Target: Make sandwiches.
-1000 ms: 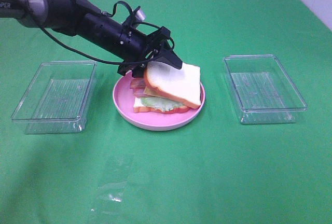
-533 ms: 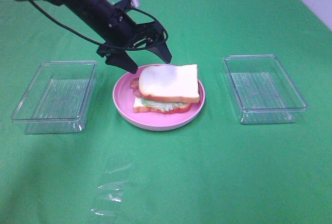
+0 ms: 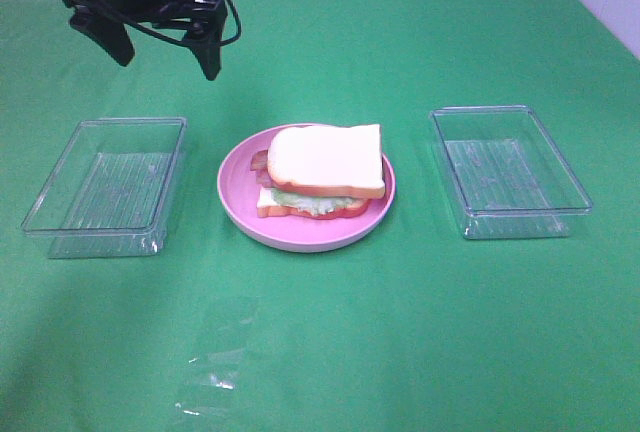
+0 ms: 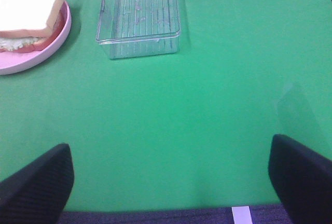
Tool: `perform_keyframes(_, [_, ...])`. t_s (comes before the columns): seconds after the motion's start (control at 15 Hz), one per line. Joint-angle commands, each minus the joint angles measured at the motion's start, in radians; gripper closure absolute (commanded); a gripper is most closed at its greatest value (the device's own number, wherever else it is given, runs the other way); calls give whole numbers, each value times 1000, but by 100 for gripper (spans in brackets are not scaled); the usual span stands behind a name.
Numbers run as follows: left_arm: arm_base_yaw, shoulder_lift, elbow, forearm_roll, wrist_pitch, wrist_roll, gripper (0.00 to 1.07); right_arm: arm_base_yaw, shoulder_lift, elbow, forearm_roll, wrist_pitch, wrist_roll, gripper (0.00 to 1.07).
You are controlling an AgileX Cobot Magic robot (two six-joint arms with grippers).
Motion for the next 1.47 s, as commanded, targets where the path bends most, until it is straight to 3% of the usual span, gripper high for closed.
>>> perform_keyframes(0.07, [67,-9,-4,34,112,-6,10,-1,-25,2,4,-6,-9,10])
perform_keyframes(0.27, [204,-9,-4,32,112,30,10,-1,-25,2,4,-6,-9,10])
perform_keyframes(0.47, [326,-9,-4,-55,112,66,10,-1,-25,2,4,-6,-9,10])
perform_keyframes(0.73, [355,-37,25,-84,112,83,10,-1,-25,2,4,-6,-9,10])
perform_keyframes(0.93, [355,-185,224,-90,106,113,10,-1,-25,2,4,-6,-9,10])
perform_keyframes(1.0, [355,-329,406,-91,63,126,10,-1,-25,2,4,-6,-9,10])
perform_keyframes(1.07, [355,-384,460,-91,44,126,10,-1,-25,2,4,-6,-9,10])
perform_keyframes(1.33, [355,-799,883,-91,-81,123,10,-1,-25,2,4,-6,-9,10])
perform_keyframes(1.47, [355,-973,1012,-90,-106,124,10,-1,-25,2,4,-6,-9,10])
